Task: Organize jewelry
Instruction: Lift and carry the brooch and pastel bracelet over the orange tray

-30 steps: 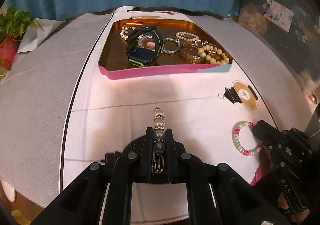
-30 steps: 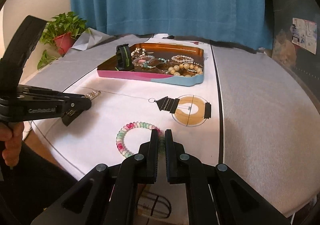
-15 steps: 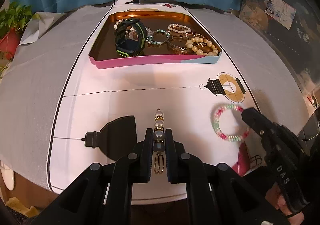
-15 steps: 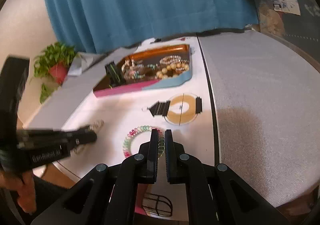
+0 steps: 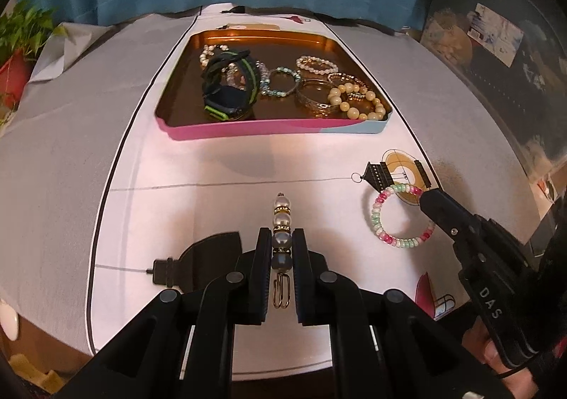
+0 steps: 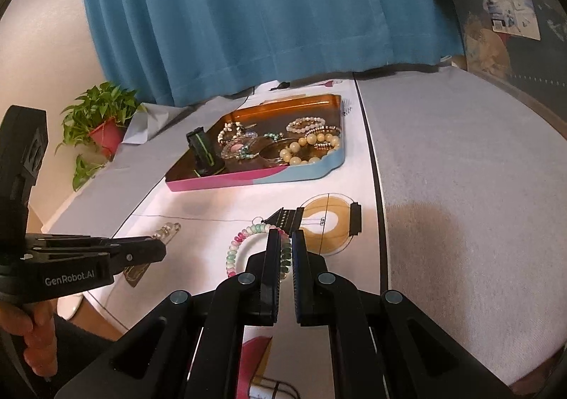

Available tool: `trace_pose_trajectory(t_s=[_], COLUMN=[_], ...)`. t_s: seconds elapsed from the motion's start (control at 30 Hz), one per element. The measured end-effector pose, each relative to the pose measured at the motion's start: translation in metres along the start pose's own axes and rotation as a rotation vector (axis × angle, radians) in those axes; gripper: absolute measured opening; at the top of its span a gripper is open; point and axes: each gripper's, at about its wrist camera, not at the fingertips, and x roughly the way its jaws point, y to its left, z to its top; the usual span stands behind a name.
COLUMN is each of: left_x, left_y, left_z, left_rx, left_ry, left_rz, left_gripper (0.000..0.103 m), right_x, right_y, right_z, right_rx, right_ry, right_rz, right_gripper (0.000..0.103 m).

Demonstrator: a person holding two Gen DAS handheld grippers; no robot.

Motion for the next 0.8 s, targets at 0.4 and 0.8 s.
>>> trace_pose_trajectory(t_s=[0.4, 0.8], left_x=[0.001, -0.036], left_y=[-0.005, -0.015], left_z=[0.018, 0.050], left_rx=[0.059, 0.078], left_ry=[-0.047, -0.162], left_rz=[-0.018, -0.061], left_gripper=[0.009, 0.009], right_x=[0.003, -0.033], right_y=[-0.006, 0.004], right_z=[0.017, 0.051], right_rx=[-0.033, -0.069], right_ry=[0.009, -0.063], right_rz=[0.022, 0.036], right_gripper=[0.006, 0.006])
